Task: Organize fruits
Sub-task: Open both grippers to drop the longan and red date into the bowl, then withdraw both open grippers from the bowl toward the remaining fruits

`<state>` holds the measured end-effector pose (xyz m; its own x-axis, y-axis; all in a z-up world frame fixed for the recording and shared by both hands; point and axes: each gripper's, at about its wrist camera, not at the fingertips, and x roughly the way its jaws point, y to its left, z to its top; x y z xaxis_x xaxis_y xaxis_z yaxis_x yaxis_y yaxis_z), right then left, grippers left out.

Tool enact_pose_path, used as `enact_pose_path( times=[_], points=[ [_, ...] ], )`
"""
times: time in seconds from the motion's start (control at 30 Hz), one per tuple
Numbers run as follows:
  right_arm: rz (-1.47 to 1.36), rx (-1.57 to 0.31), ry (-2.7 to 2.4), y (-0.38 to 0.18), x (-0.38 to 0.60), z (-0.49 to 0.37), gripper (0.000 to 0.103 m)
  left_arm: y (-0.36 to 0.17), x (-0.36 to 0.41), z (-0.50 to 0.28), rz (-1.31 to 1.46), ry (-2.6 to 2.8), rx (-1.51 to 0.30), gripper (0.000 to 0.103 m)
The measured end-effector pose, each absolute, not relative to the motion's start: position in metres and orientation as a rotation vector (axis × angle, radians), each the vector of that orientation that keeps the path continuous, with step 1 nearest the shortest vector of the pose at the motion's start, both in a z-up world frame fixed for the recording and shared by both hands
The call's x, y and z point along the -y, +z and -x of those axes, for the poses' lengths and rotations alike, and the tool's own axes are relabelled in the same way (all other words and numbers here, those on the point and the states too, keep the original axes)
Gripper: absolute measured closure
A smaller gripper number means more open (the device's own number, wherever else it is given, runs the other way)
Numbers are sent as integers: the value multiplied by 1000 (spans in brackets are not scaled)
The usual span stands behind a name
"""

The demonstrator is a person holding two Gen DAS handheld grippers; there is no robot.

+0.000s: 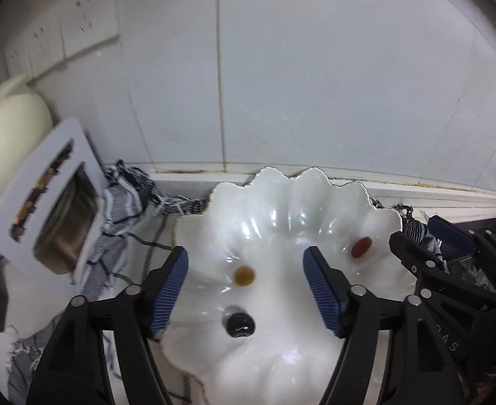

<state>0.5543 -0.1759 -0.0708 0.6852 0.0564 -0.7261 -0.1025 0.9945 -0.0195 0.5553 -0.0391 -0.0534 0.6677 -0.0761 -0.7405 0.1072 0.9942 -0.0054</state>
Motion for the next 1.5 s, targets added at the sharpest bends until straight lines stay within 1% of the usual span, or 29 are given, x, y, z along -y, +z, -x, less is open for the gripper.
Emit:
enact_pose_path(
  times=[0.1, 0.23, 0.47, 0.7, 1.13, 1.4, 1.5],
  points=[
    [55, -799, 100, -64, 177, -546, 46, -41, 36, -539, -64, -77, -787, 24],
    [45, -774, 130, -53, 177, -528, 45, -24, 31, -517, -78, -60, -724, 20],
    [64, -718, 143, -33, 173, -492, 45, 0, 21, -476, -65, -56, -663, 20],
    [74, -679, 140, -16, 172, -455, 45, 13, 18, -435, -74, -74, -627, 20],
    [104, -554, 146, 16, 169, -386, 45, 33, 15, -366, -112, -101, -541, 20],
    [94, -538, 141, 18, 172, -349, 45, 35, 11, -329, -109, -109, -508, 20],
    [98, -544, 147, 15, 172, -339, 45, 33, 11, -319, -117, -102, -507, 18]
  ],
)
